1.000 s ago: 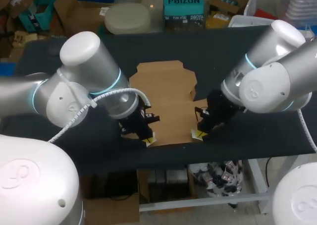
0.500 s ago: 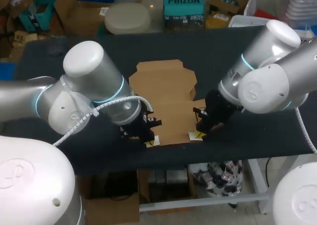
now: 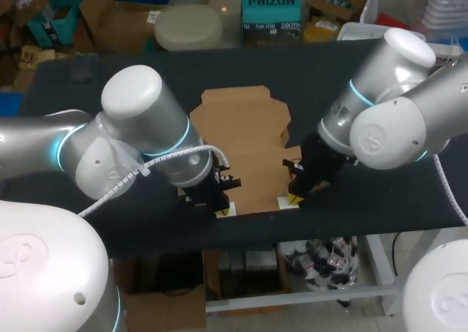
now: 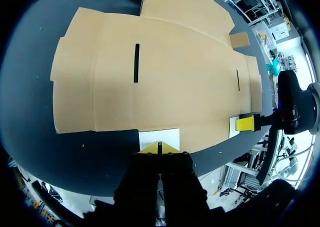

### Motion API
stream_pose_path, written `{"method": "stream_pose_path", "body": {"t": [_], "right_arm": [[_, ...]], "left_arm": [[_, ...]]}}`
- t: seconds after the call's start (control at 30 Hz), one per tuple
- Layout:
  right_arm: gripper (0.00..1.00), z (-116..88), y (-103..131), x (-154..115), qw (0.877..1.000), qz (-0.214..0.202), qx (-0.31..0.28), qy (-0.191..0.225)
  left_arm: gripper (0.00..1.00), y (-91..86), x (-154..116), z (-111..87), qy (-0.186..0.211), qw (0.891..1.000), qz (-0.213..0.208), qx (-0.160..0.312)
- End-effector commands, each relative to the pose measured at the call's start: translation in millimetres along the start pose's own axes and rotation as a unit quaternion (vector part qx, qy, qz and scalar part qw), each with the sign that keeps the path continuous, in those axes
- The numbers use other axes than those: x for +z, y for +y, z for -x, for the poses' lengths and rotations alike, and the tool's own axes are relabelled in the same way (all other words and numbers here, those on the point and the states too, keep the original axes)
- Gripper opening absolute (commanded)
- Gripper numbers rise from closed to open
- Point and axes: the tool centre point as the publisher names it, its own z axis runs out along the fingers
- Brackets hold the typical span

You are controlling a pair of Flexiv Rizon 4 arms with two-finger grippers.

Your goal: Assemble the packaging by folding the flat box into shape, placing the metal phone stand inside, and closing the box properly

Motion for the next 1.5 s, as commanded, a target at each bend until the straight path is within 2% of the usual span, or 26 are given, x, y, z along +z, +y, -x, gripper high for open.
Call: {"method": "stream_pose_path", "body": {"t": [0.03,0.33,0.4,0.57,0.8,1.13,1.2,1.3,1.43,1.47,1.5], "right_arm": [[0.00,2.0,2.2,10.0,1.000,-0.001,-0.001,0.006],[0.00,7.1,7.7,-27.8,0.998,-0.005,-0.011,0.060],[0.00,10.2,11.6,-39.5,0.998,0.000,-0.005,0.068],[0.00,18.5,19.8,-60.6,0.994,-0.017,-0.015,0.106],[0.00,26.7,30.5,-81.6,0.990,-0.027,-0.016,0.137],[0.00,37.1,51.2,-112.9,0.983,-0.036,-0.023,0.180],[0.09,39.6,58.3,-118.2,0.981,-0.040,-0.021,0.190],[0.14,41.9,67.4,-123.4,0.979,-0.046,-0.015,0.197],[0.27,40.5,75.7,-128.2,0.980,-0.045,-0.010,0.194],[0.34,40.0,78.1,-129.6,0.980,-0.045,-0.010,0.193],[0.47,39.9,80.8,-131.2,0.980,-0.047,-0.010,0.194]], "left_arm": [[0.00,0.5,14.6,0.5,-0.008,1.000,0.000,-0.001],[0.00,-8.2,-20.0,5.4,-0.001,1.000,-0.011,-0.003],[0.00,-13.9,-30.4,7.5,0.001,1.000,-0.015,-0.007],[0.00,-25.1,-49.4,13.2,0.008,1.000,-0.018,-0.013],[0.00,-37.5,-70.2,18.4,0.016,0.999,-0.021,-0.022],[0.00,-62.1,-94.3,34.8,0.039,0.999,-0.004,-0.036],[0.00,-68.0,-98.9,37.8,0.042,0.998,-0.005,-0.040],[0.00,-75.7,-104.2,40.9,0.045,0.998,-0.005,-0.042],[0.00,-84.4,-108.2,43.0,0.044,0.998,-0.004,-0.040],[0.02,-87.9,-109.6,44.2,0.045,0.998,-0.004,-0.041],[0.15,-90.9,-110.8,45.7,0.045,0.998,-0.004,-0.043]]}}
